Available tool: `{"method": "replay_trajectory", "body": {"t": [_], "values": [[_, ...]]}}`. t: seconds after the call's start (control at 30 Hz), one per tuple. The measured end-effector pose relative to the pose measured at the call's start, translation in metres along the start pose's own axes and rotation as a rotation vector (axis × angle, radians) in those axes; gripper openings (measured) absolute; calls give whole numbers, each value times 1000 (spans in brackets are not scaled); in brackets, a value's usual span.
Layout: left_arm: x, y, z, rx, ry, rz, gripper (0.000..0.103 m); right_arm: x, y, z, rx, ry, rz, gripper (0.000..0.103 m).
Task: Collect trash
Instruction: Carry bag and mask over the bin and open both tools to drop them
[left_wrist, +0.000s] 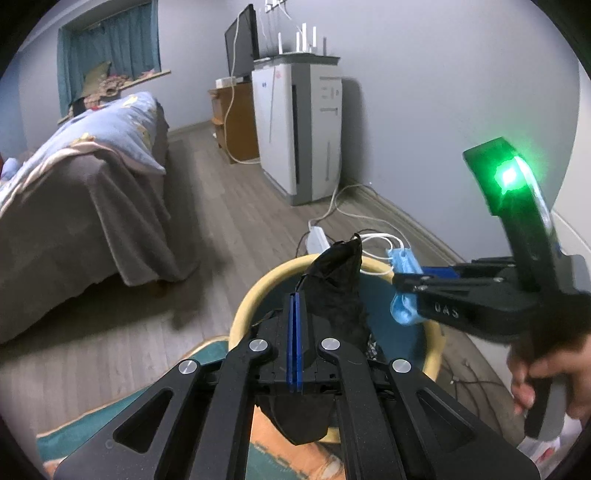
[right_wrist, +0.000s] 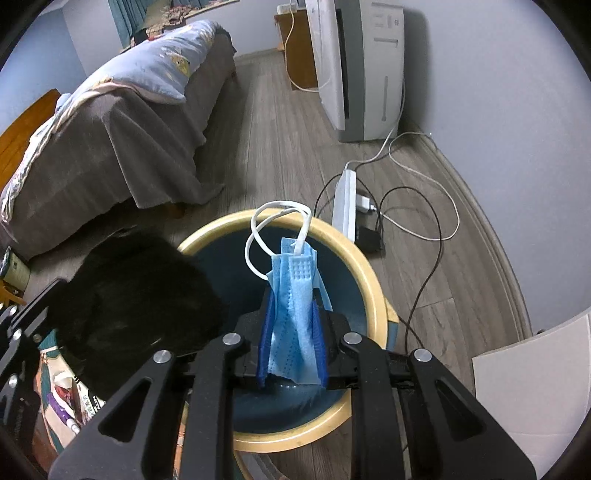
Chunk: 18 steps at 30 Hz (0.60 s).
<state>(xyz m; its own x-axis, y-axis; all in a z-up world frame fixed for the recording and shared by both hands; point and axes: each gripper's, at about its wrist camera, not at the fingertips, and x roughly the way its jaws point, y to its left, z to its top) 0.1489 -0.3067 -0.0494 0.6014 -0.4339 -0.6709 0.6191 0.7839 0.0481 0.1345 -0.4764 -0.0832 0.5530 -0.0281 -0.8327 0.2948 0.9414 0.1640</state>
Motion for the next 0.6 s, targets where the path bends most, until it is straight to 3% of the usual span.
{"method": "replay_trajectory", "body": {"t": [0.17,0.23,0.33,0.37,0.53,0.6], "values": [[23,6,-3,-9,46,5,2,9,5,-3,-11,18,13,21],[27,9,-5,-3,54,28,7,12,8,-4,-21,24,12,24],[26,15,-7,-22,47,27,31,13,10,-4,-28,25,14,32],[24,16,-8,-28,40,34,43,12,11,-3,-30,21,13,36],[18,25,-11,-65,26,68,64,12,10,-2,-25,22,11,46],[13,28,-12,-69,10,93,81,11,9,-2,-19,17,2,67]]}}
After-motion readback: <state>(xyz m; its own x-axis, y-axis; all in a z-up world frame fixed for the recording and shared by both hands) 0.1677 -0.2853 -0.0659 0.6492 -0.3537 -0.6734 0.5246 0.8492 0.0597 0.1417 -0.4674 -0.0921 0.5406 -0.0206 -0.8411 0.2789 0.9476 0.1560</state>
